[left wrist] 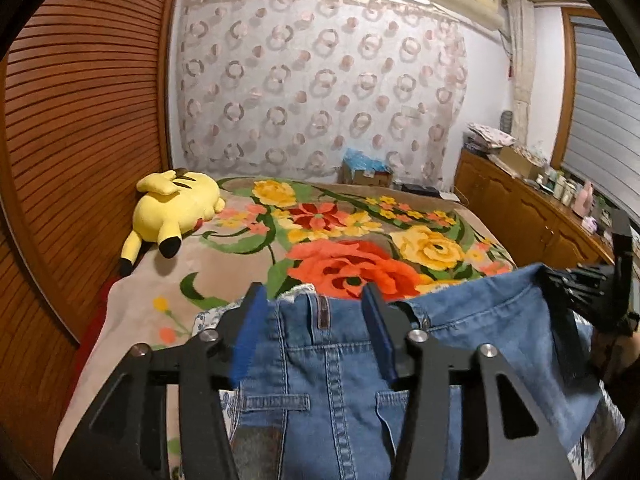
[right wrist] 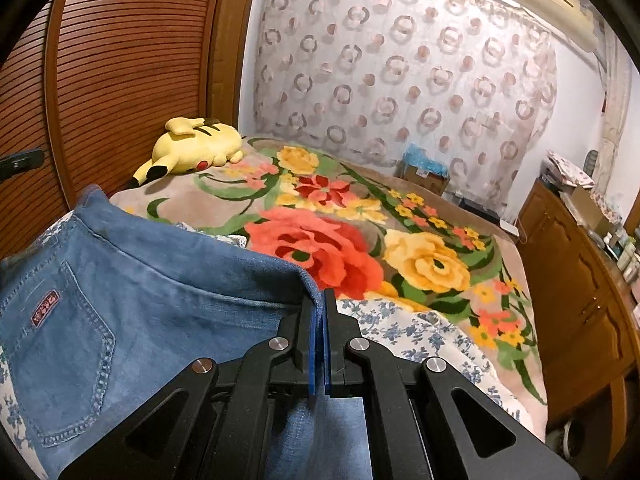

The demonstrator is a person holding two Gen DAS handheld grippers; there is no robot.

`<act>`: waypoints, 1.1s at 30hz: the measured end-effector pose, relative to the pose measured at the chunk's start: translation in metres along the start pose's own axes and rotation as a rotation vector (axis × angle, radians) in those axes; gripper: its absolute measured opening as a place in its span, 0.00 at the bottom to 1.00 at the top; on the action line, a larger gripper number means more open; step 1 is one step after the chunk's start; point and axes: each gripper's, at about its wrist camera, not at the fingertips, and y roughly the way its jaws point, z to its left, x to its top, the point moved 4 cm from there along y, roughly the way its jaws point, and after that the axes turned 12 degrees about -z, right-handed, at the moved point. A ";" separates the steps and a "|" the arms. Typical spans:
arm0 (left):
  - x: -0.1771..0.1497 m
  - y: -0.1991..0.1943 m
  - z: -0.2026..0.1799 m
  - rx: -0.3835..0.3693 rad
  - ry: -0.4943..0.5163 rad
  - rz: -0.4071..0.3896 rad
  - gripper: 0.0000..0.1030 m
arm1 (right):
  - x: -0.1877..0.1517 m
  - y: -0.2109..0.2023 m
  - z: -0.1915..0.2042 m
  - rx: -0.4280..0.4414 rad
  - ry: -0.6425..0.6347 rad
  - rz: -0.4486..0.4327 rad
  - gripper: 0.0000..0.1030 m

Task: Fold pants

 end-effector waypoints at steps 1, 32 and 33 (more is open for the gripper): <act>-0.002 -0.001 -0.001 -0.011 0.003 0.008 0.59 | 0.000 0.001 0.000 -0.001 0.003 0.003 0.01; -0.076 -0.028 -0.112 -0.271 0.128 0.133 0.77 | -0.058 -0.068 0.009 0.097 0.124 0.244 0.52; -0.077 -0.030 -0.113 -0.274 0.129 0.131 0.77 | -0.060 -0.068 0.008 0.097 0.124 0.255 0.46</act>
